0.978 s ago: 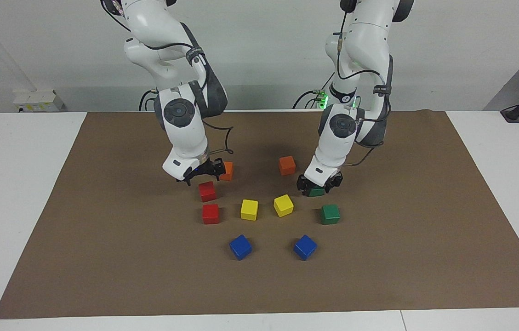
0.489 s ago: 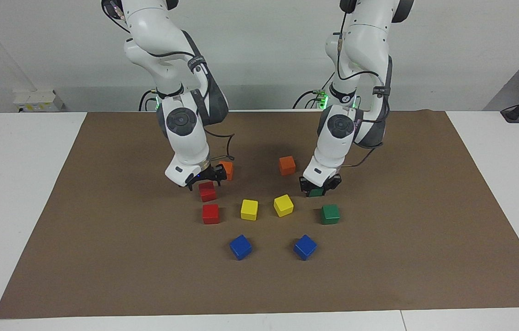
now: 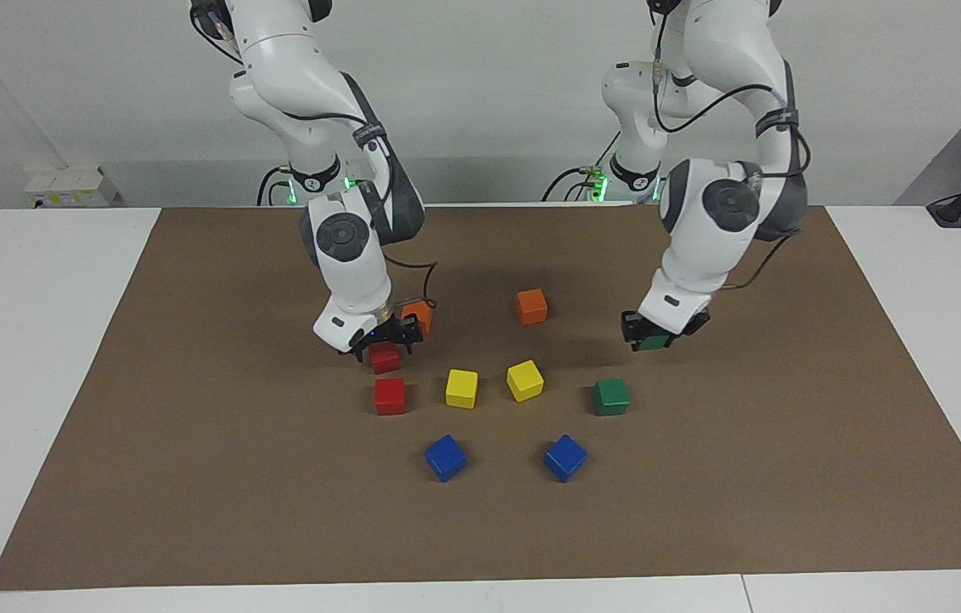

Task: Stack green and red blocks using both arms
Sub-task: 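Carry green outward with the left gripper while the right gripper carries red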

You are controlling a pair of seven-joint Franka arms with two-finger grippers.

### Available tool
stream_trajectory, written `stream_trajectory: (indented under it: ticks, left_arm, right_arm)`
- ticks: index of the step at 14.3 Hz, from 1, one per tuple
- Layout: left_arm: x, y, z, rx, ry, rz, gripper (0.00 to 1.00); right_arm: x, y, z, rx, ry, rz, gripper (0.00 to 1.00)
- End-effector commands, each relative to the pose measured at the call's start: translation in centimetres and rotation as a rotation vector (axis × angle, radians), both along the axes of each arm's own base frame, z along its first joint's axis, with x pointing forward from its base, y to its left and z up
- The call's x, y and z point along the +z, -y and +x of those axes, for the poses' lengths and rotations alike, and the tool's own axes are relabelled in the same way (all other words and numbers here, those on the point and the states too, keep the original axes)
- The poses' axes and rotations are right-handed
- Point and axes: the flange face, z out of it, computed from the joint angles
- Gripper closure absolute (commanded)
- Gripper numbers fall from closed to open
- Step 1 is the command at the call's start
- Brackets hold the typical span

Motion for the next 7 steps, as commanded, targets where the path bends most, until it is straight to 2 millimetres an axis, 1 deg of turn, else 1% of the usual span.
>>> stream_trajectory:
  ticks: [1,2,4,5,6,7]
  left_arm:
    - [3.0,-7.7,-1.1,-0.062,-0.029,-0.026,1.0]
    - [3.2,-10.8,-1.3,-0.089,-0.03,-0.029,1.0]
    - [2.3,-16.9,-2.9,-0.095,-0.042,-0.035,1.0]
    - [1.7,-19.5,-3.5,-0.111,-0.036,-0.037,1.0]
    - [1.3,-21.8,-4.1,-0.133,-0.01,-0.034,1.0]
    - [0.2,-23.2,-4.8,-0.126,0.016,-0.027,1.0]
  right_arm:
    - [-1.1,0.2,-1.0,-0.022,0.008,-0.013,0.13]
    - [-1.1,0.2,-1.1,-0.021,0.008,-0.013,0.27]
    - [-0.7,0.1,-1.1,-0.019,0.001,-0.016,0.9]
    - [0.3,0.6,-0.6,-0.028,0.009,-0.014,1.0]
    - [2.1,1.8,0.1,-0.054,0.003,-0.014,1.0]
    - [4.0,3.4,1.1,-0.081,-0.011,-0.019,1.0]
